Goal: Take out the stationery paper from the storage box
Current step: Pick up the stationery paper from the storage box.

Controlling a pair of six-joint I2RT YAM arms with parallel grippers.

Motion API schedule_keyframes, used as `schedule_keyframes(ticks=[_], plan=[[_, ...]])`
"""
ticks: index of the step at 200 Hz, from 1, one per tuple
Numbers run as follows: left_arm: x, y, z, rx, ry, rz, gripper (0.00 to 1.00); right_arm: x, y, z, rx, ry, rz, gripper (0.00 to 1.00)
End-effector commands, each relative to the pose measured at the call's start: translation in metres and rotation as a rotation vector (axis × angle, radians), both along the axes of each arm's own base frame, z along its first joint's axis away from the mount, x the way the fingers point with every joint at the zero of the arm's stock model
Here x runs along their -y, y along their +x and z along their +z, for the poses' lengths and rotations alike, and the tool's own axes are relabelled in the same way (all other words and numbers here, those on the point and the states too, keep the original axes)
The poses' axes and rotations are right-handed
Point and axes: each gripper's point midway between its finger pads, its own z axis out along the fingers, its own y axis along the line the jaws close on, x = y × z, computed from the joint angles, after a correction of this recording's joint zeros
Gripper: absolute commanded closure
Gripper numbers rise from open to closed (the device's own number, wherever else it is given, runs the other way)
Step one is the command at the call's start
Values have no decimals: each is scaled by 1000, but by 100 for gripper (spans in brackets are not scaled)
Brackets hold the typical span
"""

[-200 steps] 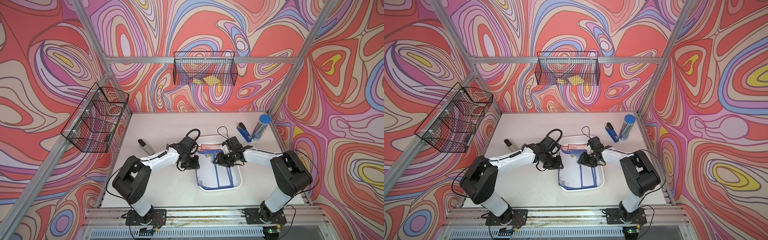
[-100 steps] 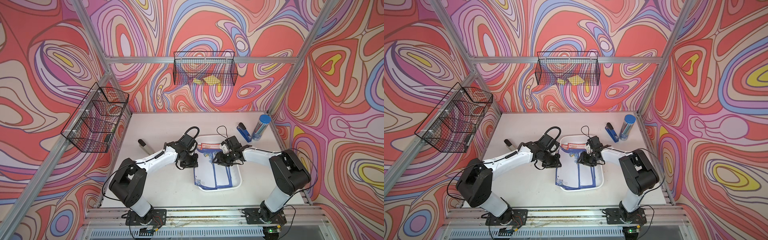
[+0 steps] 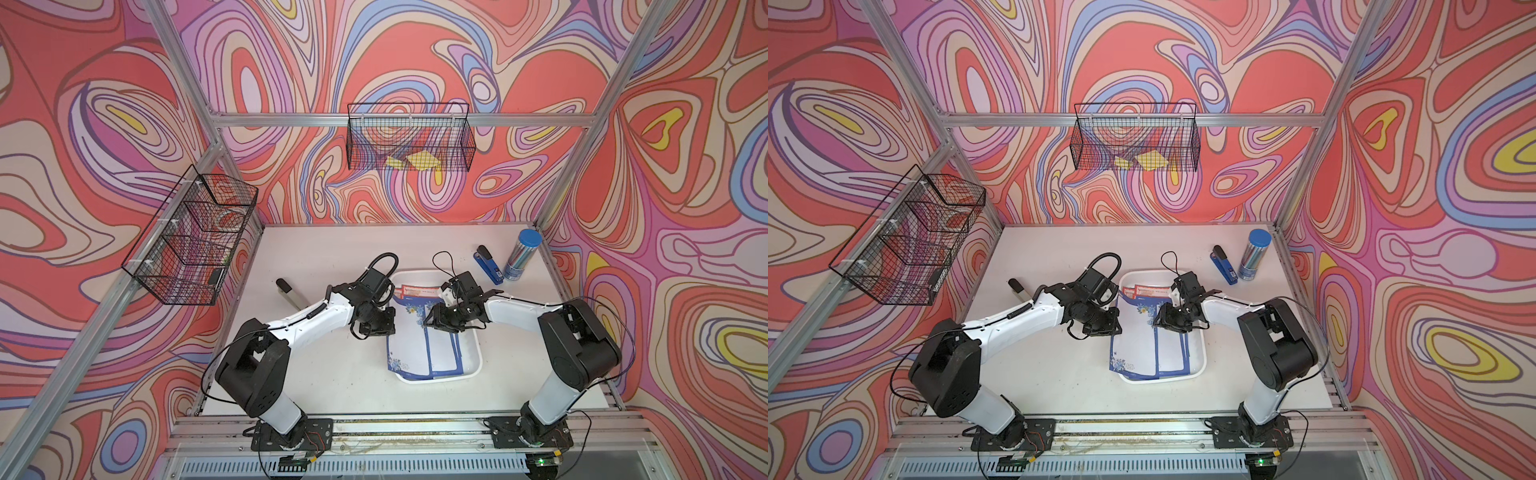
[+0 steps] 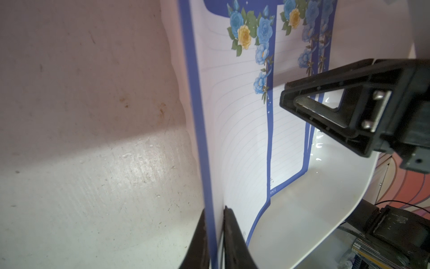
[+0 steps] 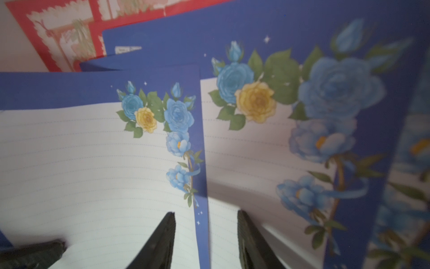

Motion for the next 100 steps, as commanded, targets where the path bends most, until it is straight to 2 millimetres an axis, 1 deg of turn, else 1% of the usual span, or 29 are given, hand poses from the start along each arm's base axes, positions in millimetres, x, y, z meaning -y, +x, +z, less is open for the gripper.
schedule_keyframes(ticks=[1, 17, 31, 60, 79, 81, 84, 100], plan=[[2, -5, 8, 6, -4, -51, 81, 21, -11, -32, -62, -126, -20, 53], [0, -6, 6, 4, 8, -48, 79, 21, -12, -33, -63, -127, -21, 53], [-2, -7, 5, 4, 16, -49, 79, 21, -12, -33, -63, -126, -22, 53], [-6, -9, 5, 4, 38, -55, 83, 22, -13, -34, -66, -127, -24, 53], [-8, -9, 8, 11, 49, -62, 84, 22, -13, -34, -65, -128, -24, 54], [-8, -8, 9, 13, 49, -63, 84, 23, -15, -41, -84, -137, -23, 54], [-8, -8, 10, 15, 49, -64, 84, 23, -16, -43, -89, -140, -22, 54], [-9, -8, 15, 19, 54, -68, 83, 23, -17, -45, -93, -141, -22, 54]])
